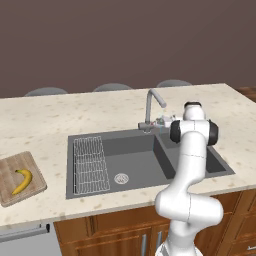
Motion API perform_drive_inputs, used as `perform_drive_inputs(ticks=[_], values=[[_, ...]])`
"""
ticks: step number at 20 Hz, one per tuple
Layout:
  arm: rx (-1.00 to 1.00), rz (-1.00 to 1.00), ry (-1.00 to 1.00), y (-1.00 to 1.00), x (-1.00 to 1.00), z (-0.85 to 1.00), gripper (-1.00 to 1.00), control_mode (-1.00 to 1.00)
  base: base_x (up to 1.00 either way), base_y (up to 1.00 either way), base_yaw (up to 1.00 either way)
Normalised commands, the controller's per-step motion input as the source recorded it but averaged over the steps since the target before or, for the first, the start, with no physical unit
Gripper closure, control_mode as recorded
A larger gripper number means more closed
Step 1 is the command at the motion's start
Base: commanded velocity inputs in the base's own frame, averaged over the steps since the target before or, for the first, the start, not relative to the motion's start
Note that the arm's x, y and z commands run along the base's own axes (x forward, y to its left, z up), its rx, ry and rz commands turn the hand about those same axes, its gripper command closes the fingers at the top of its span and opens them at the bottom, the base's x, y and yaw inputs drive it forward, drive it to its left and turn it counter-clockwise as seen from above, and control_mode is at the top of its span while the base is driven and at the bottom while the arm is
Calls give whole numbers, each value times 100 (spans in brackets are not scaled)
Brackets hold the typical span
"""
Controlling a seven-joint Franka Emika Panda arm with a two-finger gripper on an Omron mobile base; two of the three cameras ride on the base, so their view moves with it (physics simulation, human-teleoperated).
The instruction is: Pick the banana from the sink and place it on the cutting board to airdry. Then turn off the sink faucet.
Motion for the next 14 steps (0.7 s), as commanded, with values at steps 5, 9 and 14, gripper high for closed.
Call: perform_drive_inputs(ticks=[5,9,14], values=[[-10,14,-8,100,0,22,-100,-100,0,0,0],[-11,13,-11,100,0,22,-100,-100,0,0,0],[-14,11,-15,100,0,17,-100,-100,0,0,0]])
